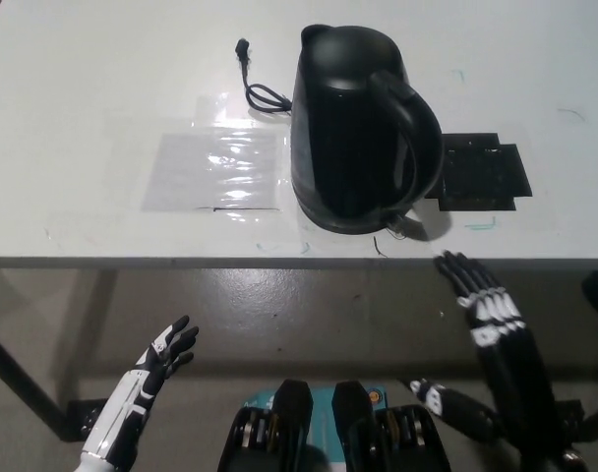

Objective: A kettle is kept at the center of the table close to the robot and the robot uses its right index finger to press downwards on the transparent start boiling button

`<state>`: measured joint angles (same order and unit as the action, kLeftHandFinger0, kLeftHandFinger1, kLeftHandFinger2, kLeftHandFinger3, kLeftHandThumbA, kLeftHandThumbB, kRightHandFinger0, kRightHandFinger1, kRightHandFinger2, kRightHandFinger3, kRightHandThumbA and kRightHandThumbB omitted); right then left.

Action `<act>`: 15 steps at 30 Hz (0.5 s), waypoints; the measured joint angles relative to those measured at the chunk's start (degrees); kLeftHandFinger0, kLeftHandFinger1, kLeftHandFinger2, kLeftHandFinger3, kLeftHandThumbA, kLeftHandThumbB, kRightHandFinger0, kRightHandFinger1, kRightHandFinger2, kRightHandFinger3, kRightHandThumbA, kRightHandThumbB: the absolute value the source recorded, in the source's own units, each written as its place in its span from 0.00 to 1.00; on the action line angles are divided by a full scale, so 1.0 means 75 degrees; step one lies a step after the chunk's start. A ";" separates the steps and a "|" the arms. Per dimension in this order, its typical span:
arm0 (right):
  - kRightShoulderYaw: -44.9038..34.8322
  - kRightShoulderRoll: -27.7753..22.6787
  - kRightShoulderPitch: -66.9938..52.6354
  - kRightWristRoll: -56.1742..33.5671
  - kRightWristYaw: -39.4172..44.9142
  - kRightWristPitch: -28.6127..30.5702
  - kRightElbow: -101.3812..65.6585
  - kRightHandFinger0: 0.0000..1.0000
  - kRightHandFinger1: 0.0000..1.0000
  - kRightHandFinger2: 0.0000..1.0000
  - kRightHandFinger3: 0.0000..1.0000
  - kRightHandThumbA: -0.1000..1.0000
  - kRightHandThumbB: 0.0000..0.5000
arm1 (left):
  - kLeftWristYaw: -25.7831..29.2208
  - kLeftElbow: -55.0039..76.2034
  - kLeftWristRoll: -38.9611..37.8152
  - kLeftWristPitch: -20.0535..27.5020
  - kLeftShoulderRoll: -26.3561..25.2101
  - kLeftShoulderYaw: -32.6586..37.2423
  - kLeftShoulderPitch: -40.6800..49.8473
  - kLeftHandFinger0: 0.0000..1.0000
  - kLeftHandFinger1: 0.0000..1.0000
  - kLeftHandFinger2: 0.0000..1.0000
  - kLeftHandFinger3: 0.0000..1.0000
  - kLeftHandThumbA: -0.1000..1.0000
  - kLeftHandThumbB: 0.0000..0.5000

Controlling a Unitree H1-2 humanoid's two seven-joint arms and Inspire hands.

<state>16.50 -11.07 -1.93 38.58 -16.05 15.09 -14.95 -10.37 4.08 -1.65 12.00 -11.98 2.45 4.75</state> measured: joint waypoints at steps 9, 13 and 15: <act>-0.0753 -0.0576 -0.0678 -0.0701 -0.0841 0.0929 -0.0256 1.00 1.00 1.00 1.00 1.00 0.50 | 0.0000 -0.0018 -0.0002 0.0108 0.0003 -0.0002 0.0004 1.00 1.00 1.00 1.00 1.00 0.73; -0.0737 -0.0679 -0.0687 -0.1069 -0.1066 0.1041 -0.0215 1.00 1.00 1.00 1.00 1.00 0.50 | 0.0000 -0.0030 -0.0023 0.0168 0.0008 -0.0006 0.0003 1.00 1.00 1.00 1.00 1.00 0.76; -0.0664 -0.0705 -0.0679 -0.1289 -0.1139 0.1096 -0.0088 1.00 1.00 1.00 1.00 1.00 0.52 | -0.0001 -0.0032 -0.0040 0.0184 0.0008 -0.0007 0.0000 1.00 1.00 1.00 1.00 1.00 0.74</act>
<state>11.51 -16.35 -7.02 28.91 -24.60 23.31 -15.61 -10.37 3.84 -1.95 13.37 -11.92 2.40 4.75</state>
